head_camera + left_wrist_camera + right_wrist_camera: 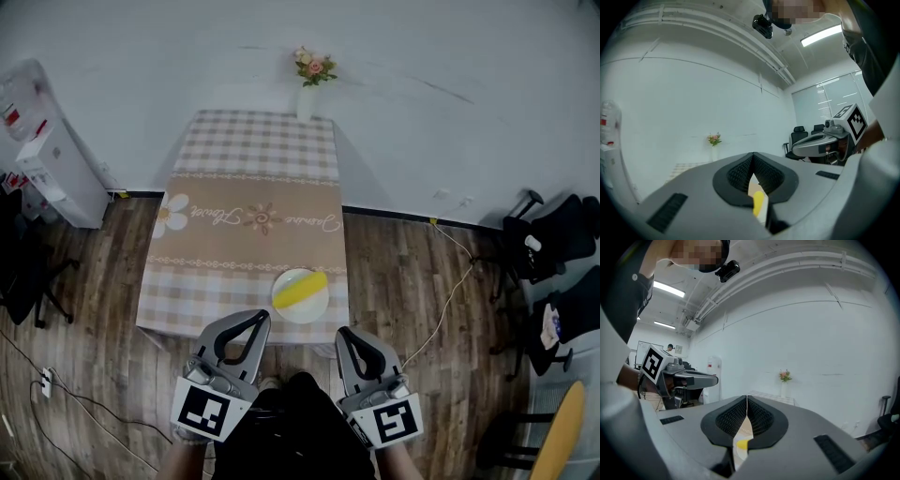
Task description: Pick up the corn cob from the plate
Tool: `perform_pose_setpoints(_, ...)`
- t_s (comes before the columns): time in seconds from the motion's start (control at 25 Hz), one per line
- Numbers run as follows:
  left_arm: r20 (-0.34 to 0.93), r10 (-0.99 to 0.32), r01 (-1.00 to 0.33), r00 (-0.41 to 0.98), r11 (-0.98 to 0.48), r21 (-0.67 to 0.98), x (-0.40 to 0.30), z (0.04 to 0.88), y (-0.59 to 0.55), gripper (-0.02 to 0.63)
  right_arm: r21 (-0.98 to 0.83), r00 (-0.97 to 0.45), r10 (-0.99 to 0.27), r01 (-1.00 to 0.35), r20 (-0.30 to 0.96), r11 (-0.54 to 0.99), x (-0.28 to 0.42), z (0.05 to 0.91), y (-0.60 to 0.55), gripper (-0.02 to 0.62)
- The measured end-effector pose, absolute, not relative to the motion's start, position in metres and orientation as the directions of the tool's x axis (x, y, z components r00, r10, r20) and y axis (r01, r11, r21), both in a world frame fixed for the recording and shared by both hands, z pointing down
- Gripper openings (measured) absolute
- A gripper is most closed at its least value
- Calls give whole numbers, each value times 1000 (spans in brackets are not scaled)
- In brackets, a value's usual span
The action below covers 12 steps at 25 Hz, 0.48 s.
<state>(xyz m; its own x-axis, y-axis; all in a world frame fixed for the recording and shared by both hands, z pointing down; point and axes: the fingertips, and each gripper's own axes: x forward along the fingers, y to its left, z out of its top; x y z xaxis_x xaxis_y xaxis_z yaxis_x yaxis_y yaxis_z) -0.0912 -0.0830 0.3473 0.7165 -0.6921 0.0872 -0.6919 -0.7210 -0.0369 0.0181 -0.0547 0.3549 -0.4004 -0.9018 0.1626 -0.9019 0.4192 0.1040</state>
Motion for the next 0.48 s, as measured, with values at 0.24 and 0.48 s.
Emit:
perform_pose_setpoints(0.24,87,-716,-716,692,-697,-43,-89,344,-95,12,103,-435,-887,-886,154,452,18,352,-71,43)
perform_pose_setpoints(0.48,84,-728,-727,681,-685,-47,-76,340,-107,12,108,-447,-883,-880,143,463,33,347,-85,43)
